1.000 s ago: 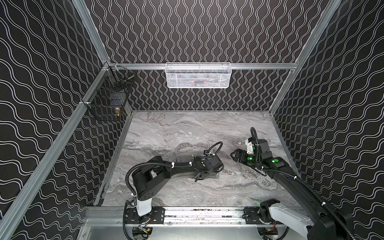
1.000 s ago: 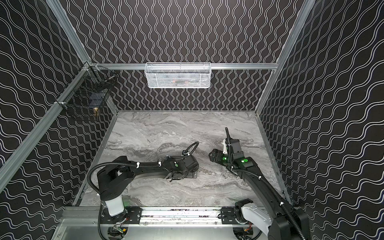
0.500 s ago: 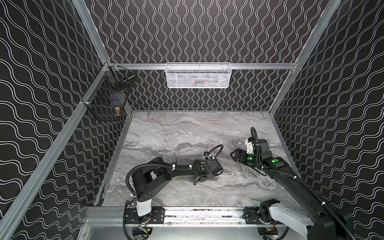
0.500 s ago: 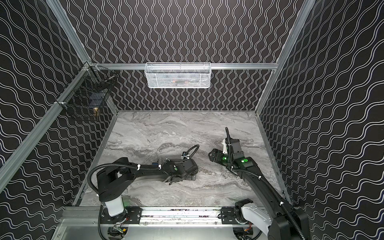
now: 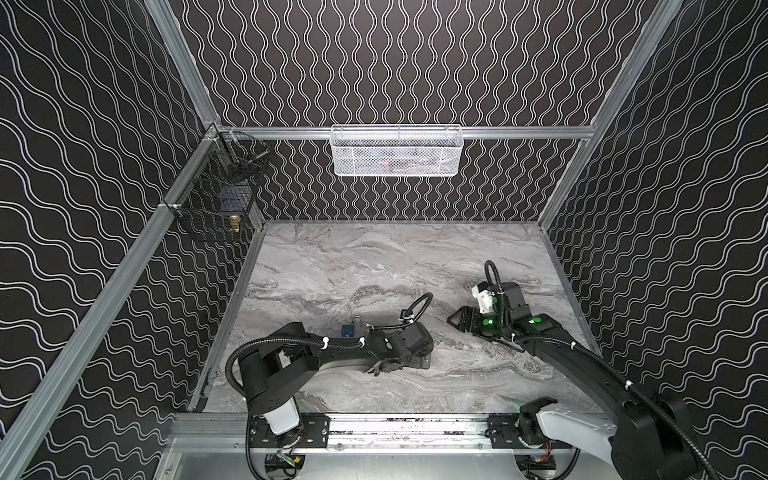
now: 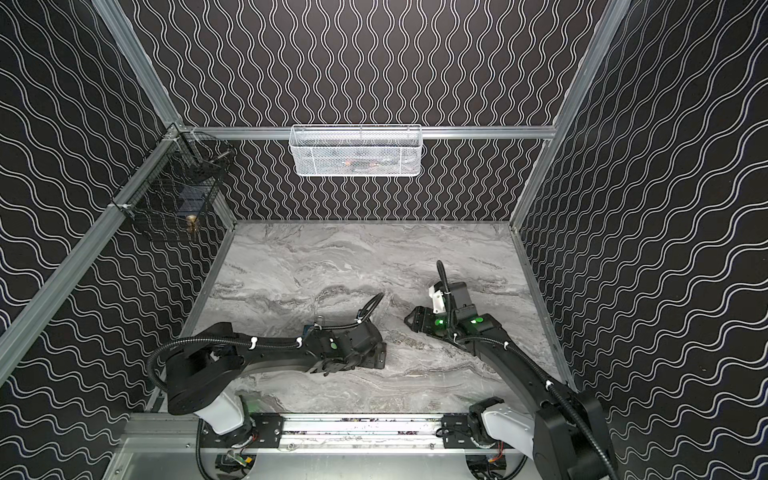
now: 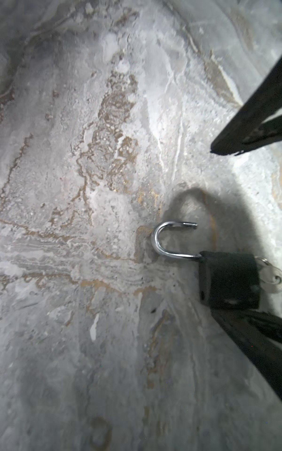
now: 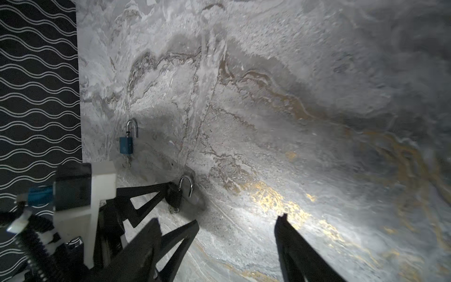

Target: Unlock with the key

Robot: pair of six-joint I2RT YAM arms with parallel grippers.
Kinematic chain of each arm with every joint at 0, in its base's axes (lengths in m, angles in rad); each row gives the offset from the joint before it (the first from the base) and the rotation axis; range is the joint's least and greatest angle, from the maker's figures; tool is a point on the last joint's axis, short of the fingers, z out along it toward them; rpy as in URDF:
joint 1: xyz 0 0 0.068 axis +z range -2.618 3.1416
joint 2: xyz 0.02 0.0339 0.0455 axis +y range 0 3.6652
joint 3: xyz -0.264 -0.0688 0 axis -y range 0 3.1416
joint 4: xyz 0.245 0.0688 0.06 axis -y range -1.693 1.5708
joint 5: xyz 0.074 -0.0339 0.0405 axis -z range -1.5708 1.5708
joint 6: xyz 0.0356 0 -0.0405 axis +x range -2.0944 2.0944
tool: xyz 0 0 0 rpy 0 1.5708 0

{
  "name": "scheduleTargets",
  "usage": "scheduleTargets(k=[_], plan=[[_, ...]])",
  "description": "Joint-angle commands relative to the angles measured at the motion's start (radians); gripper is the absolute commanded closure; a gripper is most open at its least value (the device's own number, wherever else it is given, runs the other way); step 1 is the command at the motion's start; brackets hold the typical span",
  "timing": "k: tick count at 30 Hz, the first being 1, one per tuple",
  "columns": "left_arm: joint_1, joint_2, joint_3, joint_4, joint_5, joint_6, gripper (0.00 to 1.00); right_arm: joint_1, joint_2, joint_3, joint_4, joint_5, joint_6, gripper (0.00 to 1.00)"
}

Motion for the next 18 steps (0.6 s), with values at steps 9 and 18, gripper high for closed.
scheduleTargets(k=[9,18], plan=[[0.001,-0.048,-0.063,0.054,0.06,-0.091,0.02,0.162,0.173,-0.005,0.246,-0.091,0.106,0.6],[0.0,-0.071,-0.102,0.119,0.065,-0.06,0.08,0.239,0.346,0.052,0.329,-0.133,0.125,0.76]])
